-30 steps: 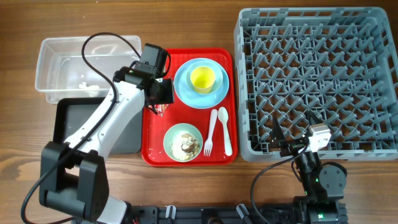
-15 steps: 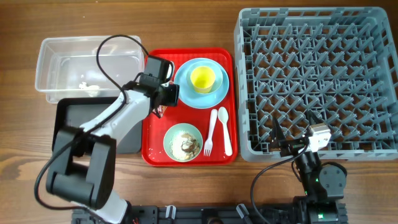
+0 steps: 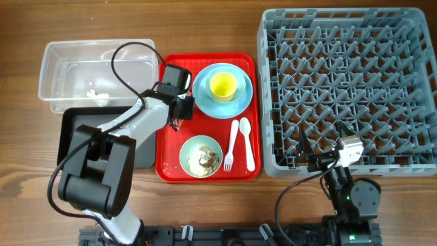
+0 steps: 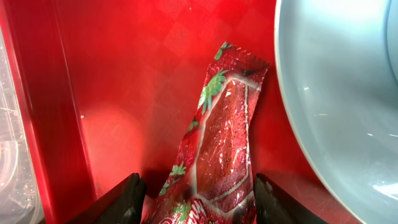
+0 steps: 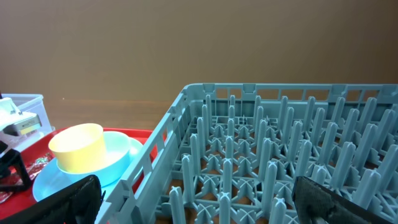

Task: Sort waste into correct bins and load items into the dishwasher rack
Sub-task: 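Move the left gripper to the red candy wrapper and grasp it, then carry the wrapper with the left gripper into the clear bin and release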

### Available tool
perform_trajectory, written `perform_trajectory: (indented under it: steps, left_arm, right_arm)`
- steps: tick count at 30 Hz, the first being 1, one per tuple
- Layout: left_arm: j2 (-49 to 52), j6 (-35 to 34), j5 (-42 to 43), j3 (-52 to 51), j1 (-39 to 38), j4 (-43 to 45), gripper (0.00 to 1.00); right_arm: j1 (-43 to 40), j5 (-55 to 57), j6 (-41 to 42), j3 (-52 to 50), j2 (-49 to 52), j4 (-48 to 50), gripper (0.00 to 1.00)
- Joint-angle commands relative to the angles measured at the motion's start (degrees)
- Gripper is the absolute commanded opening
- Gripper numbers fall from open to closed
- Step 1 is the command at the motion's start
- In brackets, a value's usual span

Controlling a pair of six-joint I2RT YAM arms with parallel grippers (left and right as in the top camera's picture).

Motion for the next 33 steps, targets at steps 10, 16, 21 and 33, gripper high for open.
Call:
perform_trajectory:
  steps: [10,16,21,33]
  left_arm:
    - [0.5,0.4,2.9,-0.6,-0.2,-0.5,0.17]
    - [-6.9,-3.0,2.5,3.2,0.0,0.0,0.04]
    - [-17.3,-12.4,-0.7,5.1,5.2,7.7,0.04]
    - [-9.2,-25.6,-0.5,5.1,25.7,15.7,0.41]
  right_arm:
    - [-0.2,-0.6,0.7,0.0,-0.3,0.3,1.0]
    - [-0.2,-0.6,0.7,0.0,-0.3,0.3,1.0]
    - [-0.2,-0.6,0.7,0.0,-0.3,0.3,1.0]
    - [-0.2,-0.6,0.7,0.0,-0.3,0.3,1.0]
